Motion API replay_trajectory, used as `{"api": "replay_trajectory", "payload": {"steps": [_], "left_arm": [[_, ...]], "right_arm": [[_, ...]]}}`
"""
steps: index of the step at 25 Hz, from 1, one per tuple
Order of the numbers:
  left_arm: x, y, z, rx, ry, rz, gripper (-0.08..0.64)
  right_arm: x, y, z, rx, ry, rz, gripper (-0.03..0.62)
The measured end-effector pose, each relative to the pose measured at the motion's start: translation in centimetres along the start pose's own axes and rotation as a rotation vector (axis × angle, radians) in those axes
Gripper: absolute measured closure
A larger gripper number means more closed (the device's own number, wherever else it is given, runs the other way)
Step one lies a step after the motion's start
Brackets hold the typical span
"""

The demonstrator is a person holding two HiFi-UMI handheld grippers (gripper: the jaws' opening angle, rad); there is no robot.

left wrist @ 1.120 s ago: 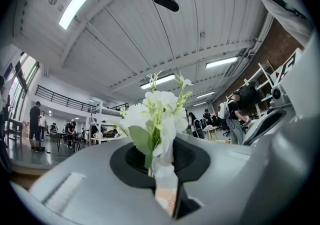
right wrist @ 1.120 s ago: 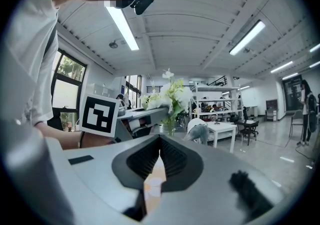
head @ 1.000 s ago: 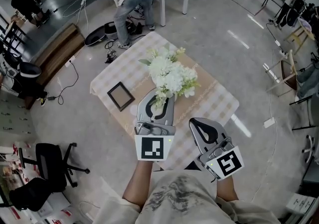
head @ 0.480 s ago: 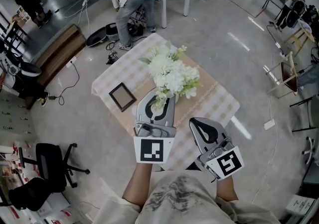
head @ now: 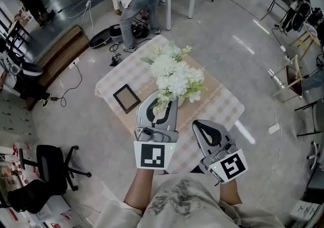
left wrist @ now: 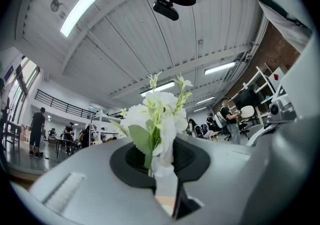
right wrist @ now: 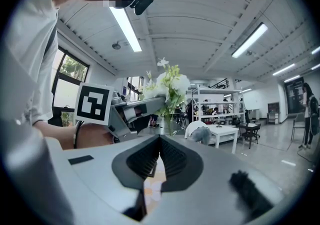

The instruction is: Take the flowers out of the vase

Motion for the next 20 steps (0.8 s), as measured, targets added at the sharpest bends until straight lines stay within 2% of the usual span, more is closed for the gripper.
{"api": "replay_trajectory", "payload": {"steps": [7, 20], "left_arm": [[1.7, -0.2, -0.2, 0.037, 0.004, 0.014, 0.495], [4.9, -0.3, -0.5, 0.043, -0.003, 0.042, 0.495]], "right_arm": [[0.0, 0.1, 0.9, 0.006, 0.016, -0.002, 0.577], [0.2, 0.3, 2.6, 0.013, 0.038, -0.008, 0.577]]}}
Point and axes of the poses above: the fingertips, and each gripper's own axes: x backward along the fingers, z to its left, y out of its top, the point moved 5 cm from there along x, backward along the fingers, and after that the axes turned 11 degrees about -z, right-handed, at the moved point
